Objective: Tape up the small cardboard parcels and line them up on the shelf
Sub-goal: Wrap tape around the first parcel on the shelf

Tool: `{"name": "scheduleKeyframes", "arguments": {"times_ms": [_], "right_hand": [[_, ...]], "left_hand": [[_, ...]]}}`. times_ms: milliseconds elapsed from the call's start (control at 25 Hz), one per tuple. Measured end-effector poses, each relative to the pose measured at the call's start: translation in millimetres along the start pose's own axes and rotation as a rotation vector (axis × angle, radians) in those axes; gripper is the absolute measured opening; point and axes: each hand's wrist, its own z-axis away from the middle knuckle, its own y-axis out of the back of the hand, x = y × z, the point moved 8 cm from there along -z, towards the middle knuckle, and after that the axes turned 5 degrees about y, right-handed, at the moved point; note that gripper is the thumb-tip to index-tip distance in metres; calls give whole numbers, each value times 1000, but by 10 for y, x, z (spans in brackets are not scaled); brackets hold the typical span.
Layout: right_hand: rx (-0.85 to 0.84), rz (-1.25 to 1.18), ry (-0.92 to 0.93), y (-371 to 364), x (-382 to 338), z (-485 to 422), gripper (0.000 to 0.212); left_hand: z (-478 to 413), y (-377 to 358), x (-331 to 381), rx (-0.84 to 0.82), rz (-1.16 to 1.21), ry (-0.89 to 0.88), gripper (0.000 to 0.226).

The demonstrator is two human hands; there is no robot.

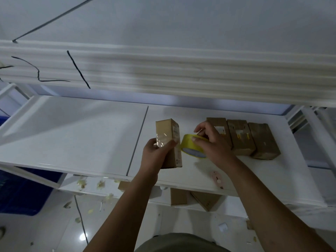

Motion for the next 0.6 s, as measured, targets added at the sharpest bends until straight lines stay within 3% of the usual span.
{"name": "scheduleKeyframes", "arguments": {"times_ms": [80,160,280,360,440,600], "right_hand": [[-49,-120,-3,19,71,38,23],[-20,-243,-80,61,165,121,36],[-7,-369,-20,85,125,175,47],[57,-235,-13,205,147,123,71],[92,5,-52,304,162,53,69],[-30,90,-178,150,173,-81,86]], "left_hand": [[-13,48,27,9,-2,-52,45],[-2,78,64,0,6,-74,46],[15,160,150,23,-22,-121,41],[-20,237,158,-15,55,-114,38],[-20,225,108,-158,200,-65,47],[141,-108,-117,-459,573,166,59]]}}
